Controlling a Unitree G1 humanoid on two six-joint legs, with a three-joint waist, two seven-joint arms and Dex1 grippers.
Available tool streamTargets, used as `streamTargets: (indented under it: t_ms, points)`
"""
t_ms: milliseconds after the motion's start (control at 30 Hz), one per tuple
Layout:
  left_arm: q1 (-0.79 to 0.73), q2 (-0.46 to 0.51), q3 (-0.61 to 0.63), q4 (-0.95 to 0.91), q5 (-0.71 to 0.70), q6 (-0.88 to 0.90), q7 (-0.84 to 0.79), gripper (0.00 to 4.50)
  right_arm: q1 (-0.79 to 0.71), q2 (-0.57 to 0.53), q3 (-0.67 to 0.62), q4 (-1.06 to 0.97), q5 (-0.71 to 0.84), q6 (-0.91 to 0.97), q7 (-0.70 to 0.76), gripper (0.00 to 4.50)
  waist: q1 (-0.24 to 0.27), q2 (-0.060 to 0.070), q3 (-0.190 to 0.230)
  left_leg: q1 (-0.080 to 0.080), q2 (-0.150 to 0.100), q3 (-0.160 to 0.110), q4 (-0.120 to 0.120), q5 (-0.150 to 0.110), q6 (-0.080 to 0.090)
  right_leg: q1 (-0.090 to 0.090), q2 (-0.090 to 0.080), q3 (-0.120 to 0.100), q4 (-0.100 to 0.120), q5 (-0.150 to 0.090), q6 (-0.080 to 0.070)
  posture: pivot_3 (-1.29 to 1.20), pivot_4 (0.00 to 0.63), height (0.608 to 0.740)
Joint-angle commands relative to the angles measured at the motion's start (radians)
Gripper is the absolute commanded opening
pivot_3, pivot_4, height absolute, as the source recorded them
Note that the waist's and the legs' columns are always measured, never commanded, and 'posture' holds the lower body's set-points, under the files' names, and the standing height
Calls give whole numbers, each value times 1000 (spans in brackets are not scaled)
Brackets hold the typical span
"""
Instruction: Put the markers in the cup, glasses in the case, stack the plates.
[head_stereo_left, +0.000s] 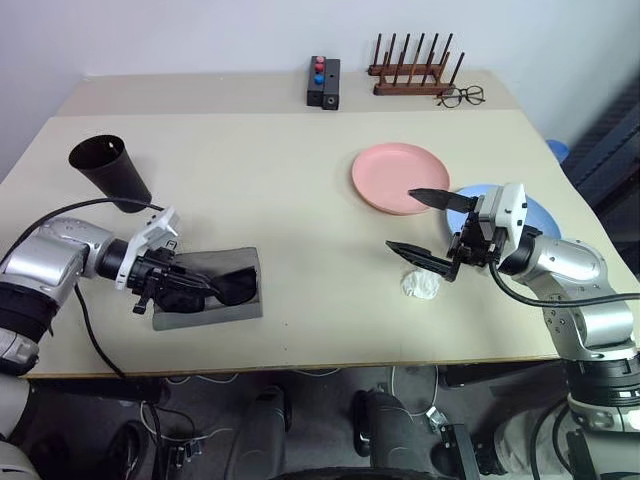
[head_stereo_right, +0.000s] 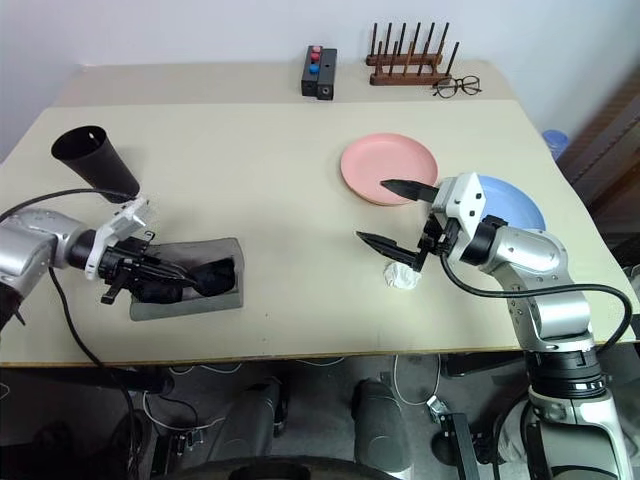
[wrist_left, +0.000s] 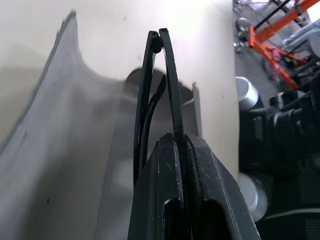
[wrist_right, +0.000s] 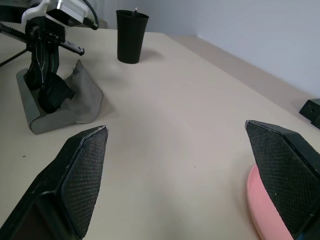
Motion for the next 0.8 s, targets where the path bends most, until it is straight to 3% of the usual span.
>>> streamTargets:
  t_ms: [33, 800]
  points:
    - [34, -12, 57, 22, 16, -87, -4, 3, -13, -9, -19, -12, 1, -14, 4, 4500, 1, 0, 0, 0, 0, 0, 0, 0, 0, 0, 0, 0, 0, 0, 0, 0, 150, 740]
    - [61, -12, -66, -1, -67, -27, -4, 3, 5, -22, -27, -53, 10, 22, -21, 4500, 0, 0, 0, 0, 0, 0, 0, 0, 0, 0, 0, 0, 0, 0, 0, 0, 150, 740]
